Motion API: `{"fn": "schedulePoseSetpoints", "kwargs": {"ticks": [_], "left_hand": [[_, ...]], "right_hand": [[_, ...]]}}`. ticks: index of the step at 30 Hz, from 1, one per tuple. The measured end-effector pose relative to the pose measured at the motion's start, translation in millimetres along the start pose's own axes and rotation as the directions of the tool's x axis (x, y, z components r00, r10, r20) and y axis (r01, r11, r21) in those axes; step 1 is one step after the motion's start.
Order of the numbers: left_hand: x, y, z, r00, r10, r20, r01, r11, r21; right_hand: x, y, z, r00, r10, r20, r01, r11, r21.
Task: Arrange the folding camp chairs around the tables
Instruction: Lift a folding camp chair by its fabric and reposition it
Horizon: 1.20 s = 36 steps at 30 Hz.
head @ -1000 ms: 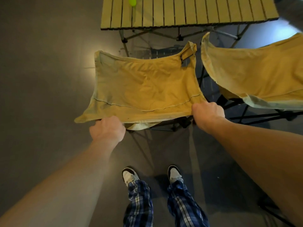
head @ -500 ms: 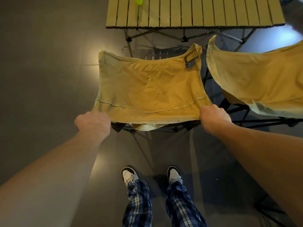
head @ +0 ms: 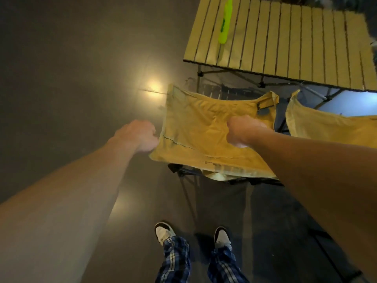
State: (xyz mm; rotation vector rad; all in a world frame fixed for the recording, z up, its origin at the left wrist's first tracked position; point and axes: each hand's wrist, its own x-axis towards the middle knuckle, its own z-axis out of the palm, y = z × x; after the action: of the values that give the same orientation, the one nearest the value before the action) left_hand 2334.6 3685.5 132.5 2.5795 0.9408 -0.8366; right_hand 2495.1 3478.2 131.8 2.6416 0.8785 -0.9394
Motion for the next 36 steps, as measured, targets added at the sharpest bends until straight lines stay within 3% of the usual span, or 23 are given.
{"fn": "schedulePoseSetpoints", "kwargs": {"ticks": [5,8,14,20,25,32,36], "left_hand": [[-15.4,-74.9,-102.2,0.976,-0.004,-0.216,-0.044,0.975,-0.217],[-29.9,-120.8,-165.2,0.942,0.003,-0.335,-0.088,0.967,-0.241],[-48.1,-174.1,-277.0,0.846,0.020,-0.533,-0.167,0.959,-0.228],[-1.9,-191.3,-384.4,0.819,0.114,-0.562,-0.295,0.925,-0.242],[60.7,-193.8,-444.5,0.845,0.161,-0.510,-0.326,0.911,-0.252],[181.5,-210.4,-542.0,0.828,0.223,-0.515,-0.387,0.892,-0.235],[263.7,-213.8,-598.6,0.831,0.251,-0.496,-0.408,0.881,-0.238]], "right_hand": [[-19.9,-124.8,-107.5,0.981,-0.107,-0.160,0.116,0.992,0.050],[-35.7,-185.8,-170.1,0.951,-0.187,-0.247,0.196,0.981,0.013],[-56.5,-254.2,-287.3,0.883,-0.152,-0.443,0.171,0.985,0.002],[-23.7,-282.9,-379.6,0.836,-0.044,-0.547,0.098,0.993,0.071],[36.4,-299.8,-436.8,0.851,0.026,-0.525,0.110,0.968,0.226],[138.9,-338.5,-529.7,0.860,0.117,-0.497,0.100,0.916,0.389],[203.8,-352.9,-578.0,0.868,0.155,-0.472,0.048,0.920,0.390]]}}
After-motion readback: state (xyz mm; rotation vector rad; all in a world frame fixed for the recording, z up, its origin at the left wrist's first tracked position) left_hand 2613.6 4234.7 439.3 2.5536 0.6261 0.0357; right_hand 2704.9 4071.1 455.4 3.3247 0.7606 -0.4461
